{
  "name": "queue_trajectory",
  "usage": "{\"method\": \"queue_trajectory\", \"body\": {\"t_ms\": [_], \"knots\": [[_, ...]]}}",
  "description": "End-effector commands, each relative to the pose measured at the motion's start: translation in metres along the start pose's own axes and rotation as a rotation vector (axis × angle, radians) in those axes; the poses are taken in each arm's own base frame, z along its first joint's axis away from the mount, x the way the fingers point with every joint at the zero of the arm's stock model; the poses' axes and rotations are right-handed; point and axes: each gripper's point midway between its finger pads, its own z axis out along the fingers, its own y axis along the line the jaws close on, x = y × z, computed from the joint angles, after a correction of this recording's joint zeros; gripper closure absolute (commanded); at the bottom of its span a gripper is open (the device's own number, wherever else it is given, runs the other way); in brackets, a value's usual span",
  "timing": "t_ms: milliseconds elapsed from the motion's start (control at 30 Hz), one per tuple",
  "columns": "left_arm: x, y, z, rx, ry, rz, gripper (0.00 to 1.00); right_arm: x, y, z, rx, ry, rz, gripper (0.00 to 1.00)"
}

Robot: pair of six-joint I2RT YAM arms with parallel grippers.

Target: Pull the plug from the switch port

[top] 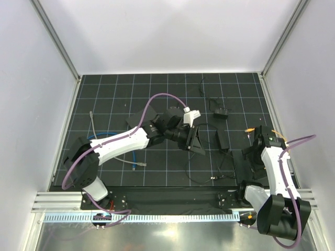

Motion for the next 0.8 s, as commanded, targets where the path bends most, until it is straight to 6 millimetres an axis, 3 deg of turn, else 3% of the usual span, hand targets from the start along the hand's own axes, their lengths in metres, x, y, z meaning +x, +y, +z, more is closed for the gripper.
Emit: {"method": "queue_trajectory", "body": {"t_ms": [0, 200, 400, 600, 767], "knots": [[-0.004, -0.009, -0.01, 0.046, -0.002, 0.011, 0.61, -0.001, 0.012, 0.011, -0.024, -0.007, 0.048, 0.0], [-0.011, -0.001, -0.01, 0.061, -0.002, -0.026, 0.61, 0.019, 0.025, 0.039, -0.046, 0.072, 0.053, 0.01], [-0.013, 0.008, -0.006, 0.05, -0.001, -0.048, 0.61, 0.009, 0.056, 0.043, -0.125, 0.059, 0.034, 0.02], [-0.011, 0.013, -0.003, 0.043, 0.007, -0.062, 0.61, 0.016, 0.082, 0.051, -0.16, 0.134, 0.006, 0.02], [-0.012, 0.018, -0.005, 0.034, 0.002, -0.074, 0.61, 0.009, 0.103, 0.05, -0.209, 0.126, -0.007, 0.03]]}}
